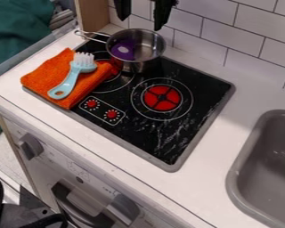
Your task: Move the blue brush to the upper right corner of the stove
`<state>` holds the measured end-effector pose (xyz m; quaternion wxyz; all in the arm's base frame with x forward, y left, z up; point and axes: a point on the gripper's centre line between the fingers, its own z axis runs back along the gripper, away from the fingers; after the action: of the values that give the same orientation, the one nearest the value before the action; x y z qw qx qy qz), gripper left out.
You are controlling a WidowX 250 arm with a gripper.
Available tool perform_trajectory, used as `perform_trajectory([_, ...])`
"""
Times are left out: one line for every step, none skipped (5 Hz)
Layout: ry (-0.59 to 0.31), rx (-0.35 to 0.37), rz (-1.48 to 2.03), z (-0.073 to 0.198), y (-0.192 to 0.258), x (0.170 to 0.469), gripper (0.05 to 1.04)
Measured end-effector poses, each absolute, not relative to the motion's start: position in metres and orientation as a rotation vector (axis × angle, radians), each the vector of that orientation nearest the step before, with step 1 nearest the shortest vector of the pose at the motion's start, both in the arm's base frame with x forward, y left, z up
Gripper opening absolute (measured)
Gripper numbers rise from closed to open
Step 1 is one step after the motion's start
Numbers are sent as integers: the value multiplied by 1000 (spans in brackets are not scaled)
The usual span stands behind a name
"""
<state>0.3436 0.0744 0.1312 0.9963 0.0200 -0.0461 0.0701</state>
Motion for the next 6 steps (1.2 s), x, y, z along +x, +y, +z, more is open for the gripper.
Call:
perform_trajectory([-49, 33, 145, 117, 73, 339, 1001])
perform_trajectory([-40, 33, 191, 112, 82, 324, 1001])
perform_trajectory([-51, 38, 270, 117, 101, 303, 1001])
perform_trajectory([-56, 65, 365, 118, 135, 279, 1001])
perform_trajectory([-65, 86, 437, 119, 161, 267, 1001])
perform_trajectory([-30, 67, 488, 103, 177, 260, 1001])
